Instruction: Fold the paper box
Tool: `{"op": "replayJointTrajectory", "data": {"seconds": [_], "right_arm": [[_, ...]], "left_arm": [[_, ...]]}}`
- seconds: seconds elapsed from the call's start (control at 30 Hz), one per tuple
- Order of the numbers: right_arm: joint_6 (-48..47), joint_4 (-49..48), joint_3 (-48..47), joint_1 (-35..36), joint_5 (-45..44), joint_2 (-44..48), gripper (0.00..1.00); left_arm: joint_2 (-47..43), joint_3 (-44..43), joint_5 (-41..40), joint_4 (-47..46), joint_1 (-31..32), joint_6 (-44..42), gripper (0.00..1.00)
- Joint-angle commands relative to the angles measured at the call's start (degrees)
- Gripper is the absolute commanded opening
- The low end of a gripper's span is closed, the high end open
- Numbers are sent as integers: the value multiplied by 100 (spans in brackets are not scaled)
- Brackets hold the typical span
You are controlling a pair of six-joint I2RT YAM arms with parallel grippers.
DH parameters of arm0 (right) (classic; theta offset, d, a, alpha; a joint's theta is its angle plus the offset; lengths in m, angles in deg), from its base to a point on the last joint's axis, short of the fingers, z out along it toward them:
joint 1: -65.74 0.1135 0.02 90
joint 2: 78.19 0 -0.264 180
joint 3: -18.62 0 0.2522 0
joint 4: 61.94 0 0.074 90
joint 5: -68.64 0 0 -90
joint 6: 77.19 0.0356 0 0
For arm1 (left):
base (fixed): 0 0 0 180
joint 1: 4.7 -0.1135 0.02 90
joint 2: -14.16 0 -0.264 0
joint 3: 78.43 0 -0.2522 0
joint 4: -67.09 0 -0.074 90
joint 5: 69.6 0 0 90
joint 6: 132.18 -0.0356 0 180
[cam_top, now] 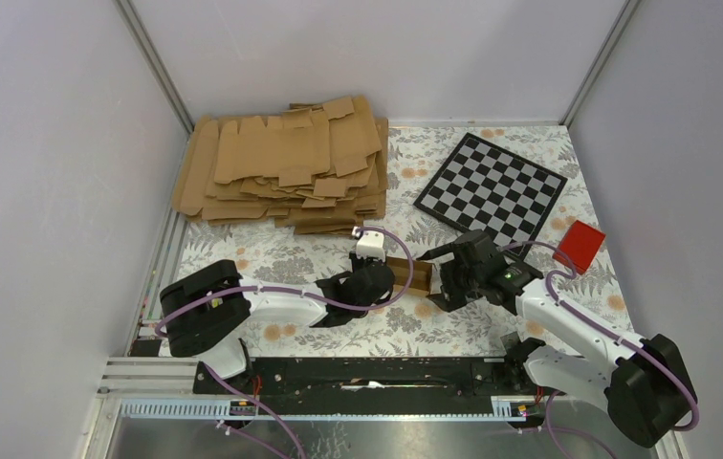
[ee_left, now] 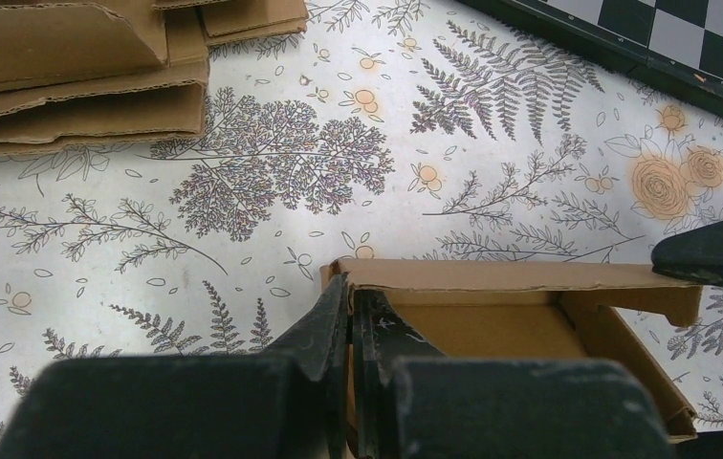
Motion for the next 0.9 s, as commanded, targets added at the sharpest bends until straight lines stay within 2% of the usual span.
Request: {"op": "replayJointTrajectory", "data": {"seconds": [0.0, 0.1, 0.33, 0.4, 0.5, 0.6, 0.73, 0.8, 0.87], "right_arm": [[298, -340, 35, -28, -252, -47, 97], [256, -341, 31, -33, -466, 9, 84], [304, -340, 84, -32, -651, 118, 43], [309, -343, 98, -30, -665, 123, 36], [294, -340, 92, -32, -684, 119, 35], [280, -343, 94, -34, -733, 131, 35], [259, -346, 123, -42, -765, 124, 35], [209, -347, 105, -34, -763, 115, 46], [152, -341, 73, -36, -758, 138, 64]], "left_arm": [[95, -114, 46, 40, 68, -43, 0], [74, -100, 98, 34, 78, -62, 0], [8, -118, 258, 106, 87, -73, 0], [-13, -158, 299, 171, 87, -58, 0], [-60, -205, 418, 298, 87, -49, 5], [-170, -308, 564, 509, 86, -92, 15], [-361, -280, 628, 598, 78, -153, 17], [-345, -308, 581, 649, 78, -150, 15], [-285, -328, 545, 675, 78, -132, 13]]}}
